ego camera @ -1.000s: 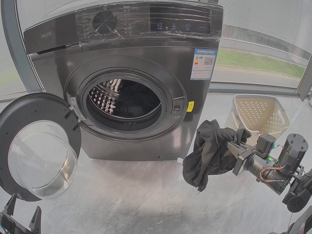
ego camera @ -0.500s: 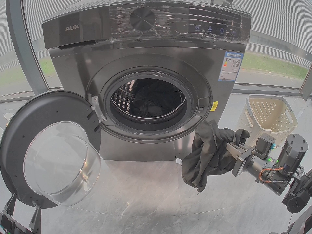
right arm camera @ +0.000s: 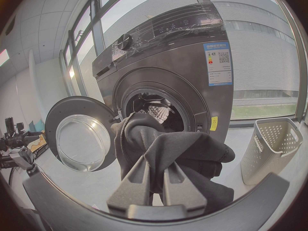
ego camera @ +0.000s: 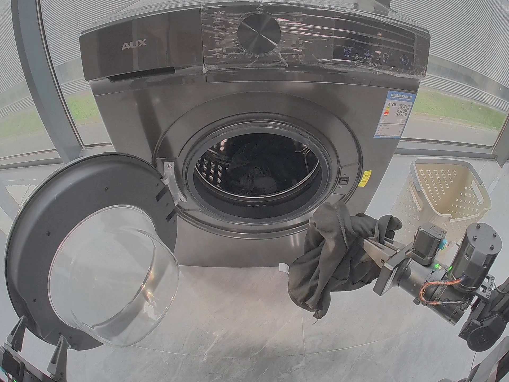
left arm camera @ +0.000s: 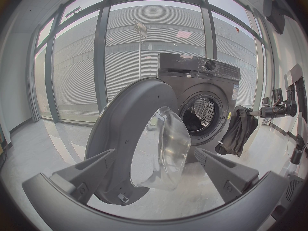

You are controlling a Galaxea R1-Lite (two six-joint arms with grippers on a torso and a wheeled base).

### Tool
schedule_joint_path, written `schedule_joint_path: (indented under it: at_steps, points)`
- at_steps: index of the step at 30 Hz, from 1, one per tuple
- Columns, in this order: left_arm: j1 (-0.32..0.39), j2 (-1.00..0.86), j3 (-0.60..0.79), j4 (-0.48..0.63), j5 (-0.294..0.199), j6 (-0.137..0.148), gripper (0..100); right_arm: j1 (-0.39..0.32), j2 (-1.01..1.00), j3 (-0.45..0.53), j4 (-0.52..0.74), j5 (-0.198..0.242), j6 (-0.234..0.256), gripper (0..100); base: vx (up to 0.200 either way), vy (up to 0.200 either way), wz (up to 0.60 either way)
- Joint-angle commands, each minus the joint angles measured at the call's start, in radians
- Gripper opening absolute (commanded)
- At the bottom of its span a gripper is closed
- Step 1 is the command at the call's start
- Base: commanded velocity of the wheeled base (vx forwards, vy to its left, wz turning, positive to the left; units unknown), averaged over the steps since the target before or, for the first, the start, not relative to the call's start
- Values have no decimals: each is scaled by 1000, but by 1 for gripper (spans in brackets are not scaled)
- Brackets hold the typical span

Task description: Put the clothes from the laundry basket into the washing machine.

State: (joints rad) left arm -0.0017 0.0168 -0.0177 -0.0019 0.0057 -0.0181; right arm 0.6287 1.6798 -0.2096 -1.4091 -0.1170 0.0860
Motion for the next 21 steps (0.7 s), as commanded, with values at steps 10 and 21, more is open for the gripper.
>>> schedule_joint_path:
  at_steps: [10,21]
  points:
    - [3,-17,16,-1,2,35,100,62,24,-50,-4,0,21,0,0,0,0]
    - [14,86,-216,-63,-193,24,100,146,75,-145,-17,-21,112,0,0,0,0]
